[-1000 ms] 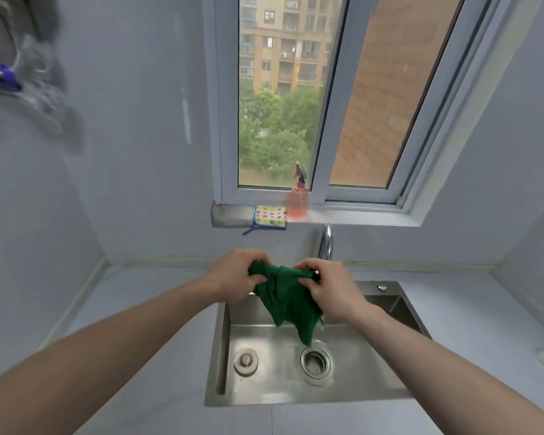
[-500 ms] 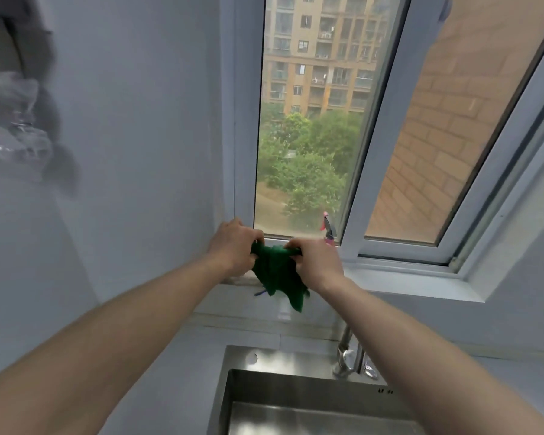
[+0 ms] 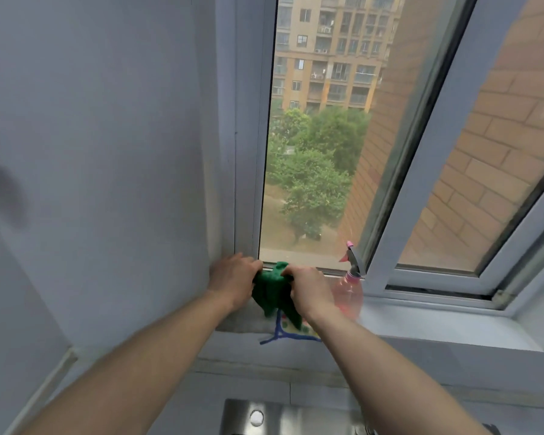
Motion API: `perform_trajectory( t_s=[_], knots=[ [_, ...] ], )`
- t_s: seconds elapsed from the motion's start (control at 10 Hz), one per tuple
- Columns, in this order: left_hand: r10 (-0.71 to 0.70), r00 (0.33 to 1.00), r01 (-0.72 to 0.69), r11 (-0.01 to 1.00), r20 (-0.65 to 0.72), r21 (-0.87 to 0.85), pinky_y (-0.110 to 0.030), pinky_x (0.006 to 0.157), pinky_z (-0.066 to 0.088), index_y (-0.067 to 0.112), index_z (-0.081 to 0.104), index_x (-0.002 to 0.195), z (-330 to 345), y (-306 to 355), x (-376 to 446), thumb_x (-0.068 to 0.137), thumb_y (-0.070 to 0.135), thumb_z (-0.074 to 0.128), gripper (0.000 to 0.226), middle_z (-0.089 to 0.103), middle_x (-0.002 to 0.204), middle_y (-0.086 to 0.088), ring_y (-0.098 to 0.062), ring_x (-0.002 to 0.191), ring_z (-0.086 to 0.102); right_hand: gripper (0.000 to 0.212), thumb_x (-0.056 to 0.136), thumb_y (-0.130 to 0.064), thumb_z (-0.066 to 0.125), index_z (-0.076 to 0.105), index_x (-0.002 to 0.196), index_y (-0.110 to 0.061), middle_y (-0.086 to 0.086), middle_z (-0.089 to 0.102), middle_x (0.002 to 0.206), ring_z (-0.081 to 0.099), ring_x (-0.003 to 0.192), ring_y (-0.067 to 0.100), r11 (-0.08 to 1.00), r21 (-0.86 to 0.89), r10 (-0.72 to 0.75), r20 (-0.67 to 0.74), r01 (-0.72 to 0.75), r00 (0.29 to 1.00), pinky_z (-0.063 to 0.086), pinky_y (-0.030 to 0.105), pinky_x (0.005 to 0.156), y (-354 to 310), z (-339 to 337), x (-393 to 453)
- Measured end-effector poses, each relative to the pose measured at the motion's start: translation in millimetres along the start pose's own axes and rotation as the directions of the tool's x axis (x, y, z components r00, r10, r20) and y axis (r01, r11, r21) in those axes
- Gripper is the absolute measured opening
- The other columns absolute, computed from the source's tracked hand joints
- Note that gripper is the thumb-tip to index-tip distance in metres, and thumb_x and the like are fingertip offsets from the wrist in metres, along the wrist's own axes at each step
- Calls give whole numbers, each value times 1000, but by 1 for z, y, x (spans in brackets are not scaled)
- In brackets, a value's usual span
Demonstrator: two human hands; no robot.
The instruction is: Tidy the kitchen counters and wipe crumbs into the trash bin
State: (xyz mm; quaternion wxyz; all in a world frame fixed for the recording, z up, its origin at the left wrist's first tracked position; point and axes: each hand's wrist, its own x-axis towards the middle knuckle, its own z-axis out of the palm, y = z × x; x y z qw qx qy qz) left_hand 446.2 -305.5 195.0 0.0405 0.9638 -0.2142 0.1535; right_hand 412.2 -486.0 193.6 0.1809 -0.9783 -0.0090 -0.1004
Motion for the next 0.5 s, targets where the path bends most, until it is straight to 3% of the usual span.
perform_trajectory(
  t_s=[0.1,0.2,0.3,0.5],
  knots=[
    [62,997,-63,997,36,37,-35,79,46,30,61,119,33,-8,-6,93,17,56,30,63,116,6,-23,106,60,46,83,-2,56,73,117,-28,2,72,115,67,108,27,999,-32,-9,73,12,997,53,35,86,13,29,-1],
    [74,989,-78,997,131,24,-33,84,46,29,64,120,55,-14,-17,95,17,53,30,64,121,7,-20,109,60,49,90,-5,56,68,128,-33,-3,69,127,63,116,24,995,-100,-11,152,27,988,51,34,91,24,49,-8],
    [53,979,-50,999,199,-19,-36,92,47,29,64,124,63,-16,-23,95,18,52,33,65,127,8,-20,117,57,45,94,-11,57,65,134,-30,-3,65,135,61,121,24,997,-63,-29,197,43,980,51,35,99,28,55,-9],
    [36,992,-26,996,122,-84,-39,96,50,29,52,136,16,-7,-39,87,18,55,51,52,140,9,-21,118,54,48,94,-22,61,55,142,-23,-4,52,149,51,134,21,998,28,-67,132,64,989,41,33,112,16,16,-31]
  ],
)
